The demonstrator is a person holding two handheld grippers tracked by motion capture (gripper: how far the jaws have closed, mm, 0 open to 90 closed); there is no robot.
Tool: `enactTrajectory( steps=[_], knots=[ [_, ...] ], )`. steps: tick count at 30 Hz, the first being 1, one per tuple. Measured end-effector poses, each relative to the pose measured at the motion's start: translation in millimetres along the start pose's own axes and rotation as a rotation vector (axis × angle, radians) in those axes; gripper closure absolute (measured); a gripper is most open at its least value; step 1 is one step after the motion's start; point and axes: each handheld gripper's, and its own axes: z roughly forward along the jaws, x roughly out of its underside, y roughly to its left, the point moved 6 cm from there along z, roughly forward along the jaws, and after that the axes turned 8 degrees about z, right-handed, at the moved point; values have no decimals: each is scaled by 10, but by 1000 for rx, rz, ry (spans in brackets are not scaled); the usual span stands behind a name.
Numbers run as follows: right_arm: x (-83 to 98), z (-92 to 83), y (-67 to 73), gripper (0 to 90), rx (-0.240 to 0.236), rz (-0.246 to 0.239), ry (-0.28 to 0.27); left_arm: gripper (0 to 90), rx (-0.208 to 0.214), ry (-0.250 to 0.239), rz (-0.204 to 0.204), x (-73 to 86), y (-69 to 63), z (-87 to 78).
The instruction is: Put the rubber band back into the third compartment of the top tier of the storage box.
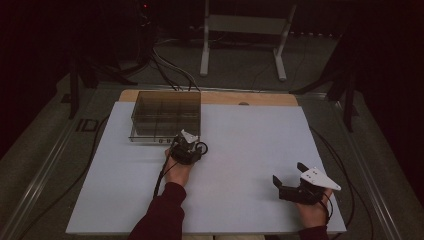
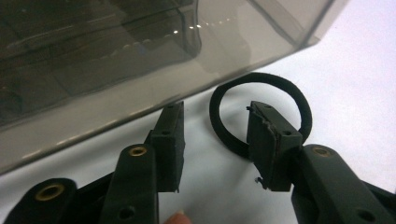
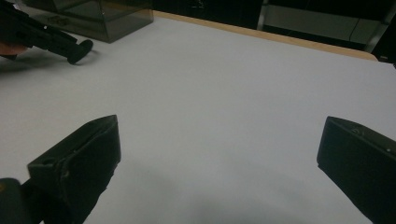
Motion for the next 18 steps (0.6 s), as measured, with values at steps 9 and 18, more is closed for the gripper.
enactTrajectory(
  steps=[9,18],
  knots=[
    [4,8,5,1,0,-6,4,841,48,-11,52,-1,-83,-13],
    [6,11,3,1,1,-7,6,885,86,-15,54,17,-125,-47]
  ],
)
